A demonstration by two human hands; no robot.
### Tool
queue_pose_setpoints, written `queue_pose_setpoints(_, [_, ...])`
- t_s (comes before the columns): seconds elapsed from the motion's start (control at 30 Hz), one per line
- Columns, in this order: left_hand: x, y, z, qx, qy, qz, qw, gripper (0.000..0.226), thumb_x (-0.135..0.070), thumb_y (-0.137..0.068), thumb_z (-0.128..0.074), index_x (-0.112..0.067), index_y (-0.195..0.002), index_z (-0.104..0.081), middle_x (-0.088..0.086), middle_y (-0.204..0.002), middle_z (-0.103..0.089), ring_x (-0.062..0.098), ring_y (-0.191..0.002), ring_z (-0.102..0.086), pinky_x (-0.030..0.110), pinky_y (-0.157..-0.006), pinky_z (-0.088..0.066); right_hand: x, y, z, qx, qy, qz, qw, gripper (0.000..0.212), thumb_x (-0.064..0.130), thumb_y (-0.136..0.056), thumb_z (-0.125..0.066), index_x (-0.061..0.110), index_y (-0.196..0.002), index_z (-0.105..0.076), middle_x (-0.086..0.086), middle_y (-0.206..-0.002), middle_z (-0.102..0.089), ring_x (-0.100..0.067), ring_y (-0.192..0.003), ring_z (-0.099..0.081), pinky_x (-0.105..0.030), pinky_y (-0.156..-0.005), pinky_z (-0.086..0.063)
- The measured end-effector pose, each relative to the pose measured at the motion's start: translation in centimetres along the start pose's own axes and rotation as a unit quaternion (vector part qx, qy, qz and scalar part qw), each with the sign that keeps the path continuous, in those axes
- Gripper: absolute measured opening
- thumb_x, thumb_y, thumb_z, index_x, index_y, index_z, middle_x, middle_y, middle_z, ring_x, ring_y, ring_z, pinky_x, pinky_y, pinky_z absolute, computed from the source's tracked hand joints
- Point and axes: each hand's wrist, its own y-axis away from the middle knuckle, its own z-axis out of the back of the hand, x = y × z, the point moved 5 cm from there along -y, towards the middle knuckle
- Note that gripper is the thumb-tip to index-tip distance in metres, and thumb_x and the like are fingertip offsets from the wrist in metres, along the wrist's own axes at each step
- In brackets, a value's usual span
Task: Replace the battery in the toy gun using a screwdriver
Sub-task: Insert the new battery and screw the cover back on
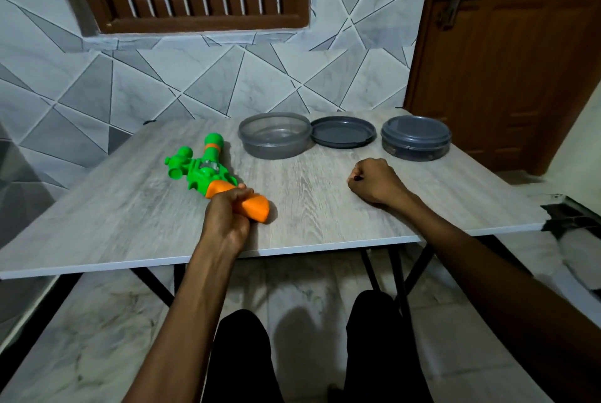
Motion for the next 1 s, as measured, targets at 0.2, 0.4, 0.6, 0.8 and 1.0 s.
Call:
queue_pose_setpoints(0.2, [-0.7, 0.9, 0.0, 0.016, 0.056, -0.020, 0.998, 0.019, -0.015, -0.100, -0.046, -0.013, -0.083, -0.055, 0.003, -0.067, -0.060, 0.013, -0.063, -0.058, 0.031, -0.072, -0.049, 10.3, 4.3, -0.8, 0.051, -0.206, 0.187, 0.959, 0.004, 0.020, -0.084, -0.071, 0.019, -0.082, -0.074, 0.014, -0.078, -0.069, 0.004, -0.072, -0.062, -0.008, -0.068, -0.044])
queue_pose_setpoints(0.4, [-1.4, 1.1, 1.3, 0.027, 0.106, -0.020, 0.994, 0.033, -0.026, -0.103, -0.039, -0.009, -0.132, -0.044, 0.022, -0.130, -0.049, 0.033, -0.115, -0.053, 0.047, -0.108, -0.038, 17.4, 5.4, -3.1, 0.074, -0.168, 0.296, 0.937, 0.005, 0.012, -0.079, -0.070, 0.013, -0.081, -0.074, 0.003, -0.078, -0.072, -0.003, -0.071, -0.063, -0.011, -0.065, -0.047])
queue_pose_setpoints(0.6, [-2.1, 2.2, 1.4, 0.067, 0.088, -0.006, 0.994, 0.051, -0.035, -0.105, -0.025, 0.004, -0.136, -0.037, 0.025, -0.106, -0.069, 0.035, -0.104, -0.064, 0.047, -0.100, -0.039, 19.8, 4.9, -4.7, 0.074, -0.104, 0.333, 0.934, 0.009, 0.017, -0.074, -0.068, 0.014, -0.080, -0.074, 0.000, -0.078, -0.074, -0.009, -0.074, -0.065, -0.030, -0.074, -0.054])
queue_pose_setpoints(0.8, [-2.8, 1.9, 1.8, 0.092, 0.099, -0.022, 0.991, 0.053, -0.036, -0.105, -0.026, 0.006, -0.134, -0.041, 0.021, -0.096, -0.069, 0.029, -0.088, -0.067, 0.046, -0.091, -0.046, 21.3, 4.9, -5.3, 0.078, -0.077, 0.341, 0.934, 0.008, 0.021, -0.074, -0.067, 0.019, -0.080, -0.073, -0.001, -0.080, -0.074, -0.015, -0.079, -0.067, -0.035, -0.076, -0.055])
queue_pose_setpoints(1.0, [-3.3, 1.5, 2.8, 0.065, 0.080, -0.035, 0.994, 0.049, -0.035, -0.105, -0.030, 0.006, -0.096, -0.056, 0.017, -0.076, -0.073, 0.024, -0.068, -0.073, 0.043, -0.078, -0.050, 22.0, 5.8, -5.9, 0.027, -0.085, 0.345, 0.934, 0.010, 0.025, -0.076, -0.065, 0.020, -0.078, -0.073, -0.001, -0.076, -0.073, -0.017, -0.072, -0.066, -0.038, -0.070, -0.054])
